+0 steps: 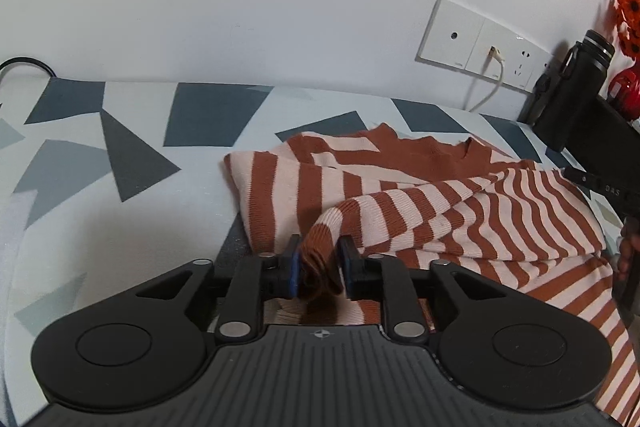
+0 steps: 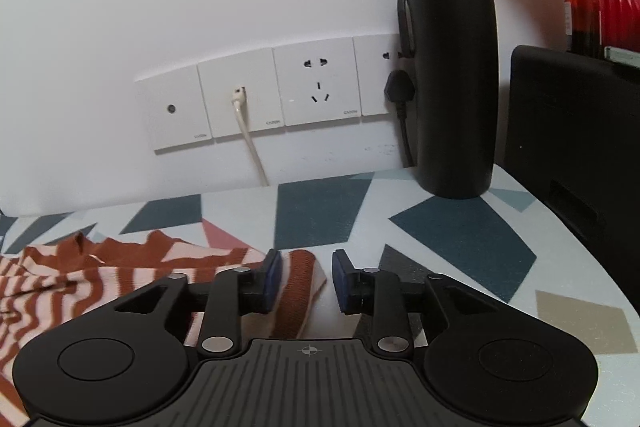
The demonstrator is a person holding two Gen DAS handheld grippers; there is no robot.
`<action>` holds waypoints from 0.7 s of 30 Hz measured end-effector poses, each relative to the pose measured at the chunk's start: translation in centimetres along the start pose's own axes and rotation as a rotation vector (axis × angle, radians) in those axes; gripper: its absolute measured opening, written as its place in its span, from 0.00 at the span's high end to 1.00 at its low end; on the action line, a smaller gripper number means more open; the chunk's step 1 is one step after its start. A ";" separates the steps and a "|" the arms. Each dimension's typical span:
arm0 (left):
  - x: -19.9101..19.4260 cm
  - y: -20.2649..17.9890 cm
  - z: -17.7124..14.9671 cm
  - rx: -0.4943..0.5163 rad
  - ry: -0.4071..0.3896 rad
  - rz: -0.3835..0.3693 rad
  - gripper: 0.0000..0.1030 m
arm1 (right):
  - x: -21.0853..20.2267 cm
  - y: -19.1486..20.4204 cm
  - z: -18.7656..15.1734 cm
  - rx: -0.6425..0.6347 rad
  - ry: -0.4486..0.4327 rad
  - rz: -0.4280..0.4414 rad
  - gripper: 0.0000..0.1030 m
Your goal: Fold clothes
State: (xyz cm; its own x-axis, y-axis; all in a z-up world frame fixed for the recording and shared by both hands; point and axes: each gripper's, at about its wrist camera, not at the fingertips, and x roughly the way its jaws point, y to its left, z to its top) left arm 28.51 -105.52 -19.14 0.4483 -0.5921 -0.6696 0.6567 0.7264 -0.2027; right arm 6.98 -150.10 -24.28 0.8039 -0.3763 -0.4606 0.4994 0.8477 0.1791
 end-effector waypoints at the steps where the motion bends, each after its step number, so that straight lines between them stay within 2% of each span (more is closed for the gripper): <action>1: -0.2 -0.1 -0.1 0.020 0.001 0.009 0.71 | -0.4 0.1 0.1 0.006 0.002 0.020 0.66; 2: -0.4 -0.2 -0.1 0.041 0.002 0.019 0.65 | -0.8 0.3 0.2 0.007 0.009 0.041 0.63; 3: -0.5 -0.4 -0.2 0.061 0.004 0.028 0.60 | -1.2 0.5 0.2 0.007 0.016 0.062 0.52; 4: -0.7 -0.5 -0.3 0.081 0.005 0.037 0.58 | -1.6 0.8 0.2 -0.002 0.025 0.077 0.45; 6: -1.1 -0.7 -0.4 0.122 0.007 0.056 0.48 | -2.0 1.3 -0.3 -0.028 0.051 0.089 0.44; 8: -1.4 -0.9 -0.5 0.162 0.010 0.074 0.44 | -1.9 1.5 -0.7 -0.028 0.089 0.096 0.44; 13: -1.0 -1.3 -0.1 0.210 -0.009 0.106 0.43 | -1.6 2.3 -1.1 -0.063 0.122 0.102 0.44; 17: -0.3 -0.2 0.9 0.116 -0.024 0.042 0.43 | -1.5 2.6 -1.3 -0.084 0.135 0.115 0.45; 19: 0.6 0.9 1.2 0.028 -0.005 -0.007 0.58 | -1.3 2.5 -1.4 -0.089 0.147 0.124 0.48; 20: 0.3 0.9 1.2 0.018 -0.003 -0.019 0.75 | -1.2 2.6 -1.5 -0.101 0.148 0.125 0.50; 21: 0.0 0.8 1.3 0.007 -0.002 -0.030 0.76 | -1.1 2.6 -1.7 -0.113 0.149 0.127 0.55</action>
State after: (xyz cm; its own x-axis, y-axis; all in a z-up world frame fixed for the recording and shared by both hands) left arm 29.85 -105.37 -18.44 0.4294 -0.6147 -0.6617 0.6740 0.7057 -0.2182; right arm 6.89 -146.90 -24.77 0.7973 -0.2120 -0.5651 0.3515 0.9242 0.1492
